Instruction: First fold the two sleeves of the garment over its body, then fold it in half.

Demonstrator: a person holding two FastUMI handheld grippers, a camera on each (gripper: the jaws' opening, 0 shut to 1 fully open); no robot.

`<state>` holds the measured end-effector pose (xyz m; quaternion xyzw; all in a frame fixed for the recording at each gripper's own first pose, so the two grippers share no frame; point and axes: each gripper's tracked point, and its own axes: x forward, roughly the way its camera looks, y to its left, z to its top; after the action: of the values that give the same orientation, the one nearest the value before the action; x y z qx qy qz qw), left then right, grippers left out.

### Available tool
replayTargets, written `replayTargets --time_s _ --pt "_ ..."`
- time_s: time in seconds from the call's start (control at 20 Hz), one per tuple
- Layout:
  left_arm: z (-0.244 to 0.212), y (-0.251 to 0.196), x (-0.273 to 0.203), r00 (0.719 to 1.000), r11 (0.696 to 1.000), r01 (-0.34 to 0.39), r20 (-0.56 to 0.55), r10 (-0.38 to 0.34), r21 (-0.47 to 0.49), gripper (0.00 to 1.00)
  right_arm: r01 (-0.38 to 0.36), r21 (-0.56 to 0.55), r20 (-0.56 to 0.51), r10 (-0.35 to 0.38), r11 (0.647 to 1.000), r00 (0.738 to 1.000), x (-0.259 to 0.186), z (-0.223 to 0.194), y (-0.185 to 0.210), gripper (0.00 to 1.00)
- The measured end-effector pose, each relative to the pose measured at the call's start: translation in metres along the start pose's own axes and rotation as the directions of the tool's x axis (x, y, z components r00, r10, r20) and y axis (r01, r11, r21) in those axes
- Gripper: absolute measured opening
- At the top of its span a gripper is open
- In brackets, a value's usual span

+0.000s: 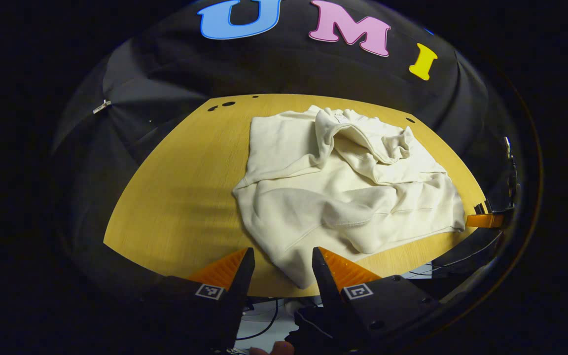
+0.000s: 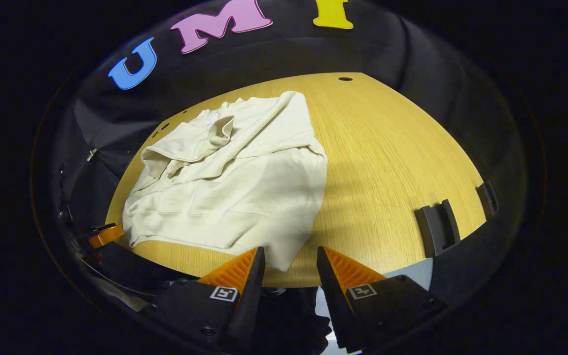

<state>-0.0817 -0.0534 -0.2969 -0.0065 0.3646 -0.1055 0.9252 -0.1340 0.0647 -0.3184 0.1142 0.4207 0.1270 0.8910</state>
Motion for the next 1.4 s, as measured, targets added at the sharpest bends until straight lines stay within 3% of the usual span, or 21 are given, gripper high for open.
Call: replayTargets --time_s 0.05,0.1,0.15,0.4,0.65,0.8,0.9,0.95,1.0,1.05,1.1,1.15,1.4 --pt "-0.004 -0.001 0.003 1.000 1.000 0.003 -0.010 -0.003 -0.004 0.72 -0.003 -0.001 -0.005 0.003 1.000 1.000 0.002 -0.002 0.001 0.66" --pt "-0.007 -0.002 0.006 1.000 1.000 0.005 -0.021 -0.005 -0.005 0.71 -0.004 -0.004 -0.010 0.004 1.000 1.000 0.004 -0.003 0.002 0.54" --pt "-0.010 -0.003 0.009 0.999 1.000 0.006 -0.032 -0.006 -0.012 0.70 -0.004 -0.005 -0.015 0.004 1.000 1.000 0.006 -0.005 0.003 0.68" --pt "-0.012 -0.009 0.025 0.997 0.999 -0.011 -0.083 0.008 -0.031 0.71 0.008 -0.008 -0.043 -0.009 1.000 0.999 0.018 -0.004 0.009 0.72" --pt "-0.010 -0.017 0.034 0.991 1.000 -0.023 -0.128 0.025 0.017 0.76 0.080 -0.154 -0.088 -0.094 0.985 0.992 0.032 0.004 0.010 0.68" --pt "-0.007 -0.021 0.034 0.993 1.000 -0.019 -0.113 0.021 0.020 0.75 0.068 -0.201 -0.085 -0.087 0.977 0.993 0.036 0.006 0.019 0.71" --pt "-0.007 -0.033 0.035 0.997 0.996 0.040 -0.068 -0.034 0.085 0.66 0.042 -0.199 -0.054 -0.054 0.979 0.997 0.038 0.006 0.029 0.58" --pt "-0.008 -0.036 0.036 0.997 0.992 0.059 -0.054 -0.053 0.110 0.47 0.025 -0.199 -0.044 -0.035 0.980 0.998 0.037 0.004 0.035 0.51" --pt "-0.007 -0.039 0.037 0.996 0.991 0.078 -0.049 -0.073 0.112 0.43 0.029 -0.218 -0.036 -0.037 0.976 0.999 0.037 0.004 0.035 0.22" --pt "-0.006 -0.039 0.036 0.996 0.993 0.073 -0.055 -0.068 0.097 0.21 0.004 -0.234 -0.043 -0.014 0.972 0.999 0.039 0.004 0.038 0.16" --pt "-0.003 -0.039 0.037 0.997 0.996 0.057 -0.054 -0.053 0.068 0.13 -0.016 -0.223 -0.045 0.006 0.975 0.999 0.037 0.004 0.042 0.10" --pt "-0.002 -0.038 0.038 0.997 0.998 0.046 -0.064 -0.043 0.038 0.07 -0.030 -0.189 -0.056 0.020 0.982 0.998 0.037 0.004 0.042 0.10" --pt "0.014 -0.031 0.014 0.999 0.999 0.032 -0.035 -0.032 -0.002 0.06 -0.057 -0.049 -0.002 0.057 0.997 0.998 0.017 0.022 0.035 0.07"
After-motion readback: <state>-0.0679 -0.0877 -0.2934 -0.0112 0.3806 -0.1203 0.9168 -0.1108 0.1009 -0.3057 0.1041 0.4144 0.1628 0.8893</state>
